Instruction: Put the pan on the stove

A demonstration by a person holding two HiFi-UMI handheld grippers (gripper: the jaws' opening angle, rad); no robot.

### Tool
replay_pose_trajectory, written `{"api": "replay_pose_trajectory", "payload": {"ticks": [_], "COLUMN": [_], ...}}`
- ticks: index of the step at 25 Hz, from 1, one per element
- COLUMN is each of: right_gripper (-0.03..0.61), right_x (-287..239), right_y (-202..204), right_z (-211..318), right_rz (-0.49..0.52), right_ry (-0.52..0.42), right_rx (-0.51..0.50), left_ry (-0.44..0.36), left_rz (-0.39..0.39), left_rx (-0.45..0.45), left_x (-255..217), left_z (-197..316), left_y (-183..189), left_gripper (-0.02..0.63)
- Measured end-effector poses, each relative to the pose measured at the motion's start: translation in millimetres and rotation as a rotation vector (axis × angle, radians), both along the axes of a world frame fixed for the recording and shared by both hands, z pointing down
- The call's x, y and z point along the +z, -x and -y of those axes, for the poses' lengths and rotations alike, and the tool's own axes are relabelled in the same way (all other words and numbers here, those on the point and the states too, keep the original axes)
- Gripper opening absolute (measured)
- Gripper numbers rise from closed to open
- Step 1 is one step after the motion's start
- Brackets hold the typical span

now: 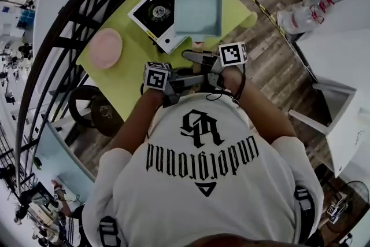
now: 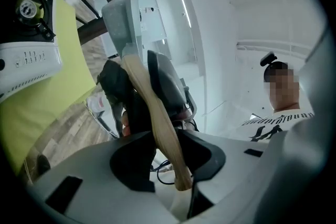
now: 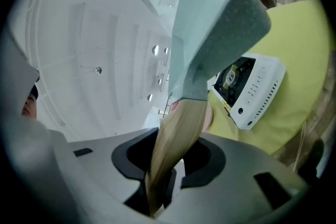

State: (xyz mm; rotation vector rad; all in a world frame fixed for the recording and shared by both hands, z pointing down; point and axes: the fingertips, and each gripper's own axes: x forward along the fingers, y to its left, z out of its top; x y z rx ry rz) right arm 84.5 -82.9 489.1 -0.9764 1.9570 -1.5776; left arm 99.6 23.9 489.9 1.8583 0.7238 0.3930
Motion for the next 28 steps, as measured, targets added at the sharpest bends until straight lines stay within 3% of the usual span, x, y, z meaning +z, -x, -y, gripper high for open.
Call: {"api": "replay_pose_trajectory", "payload": {"ticks": [10, 28], "right_gripper": [0.126, 0.127], "right_x": [7, 38], "right_y": [-42, -15], "right_z": [-5, 47], "right_rz": [-0.017, -0.012], "right_ry": [0.007, 0.077], "right_rx": [-0.21, -0.445], "left_ry": [0.022, 0.043], "left_rz": [0.012, -0.003], "left_rx": [-0.215, -0.421], "left_x": [1, 38], "left_z": [0, 63], "left_y": [-65, -60], "left_gripper": [0.144, 0.146]}}
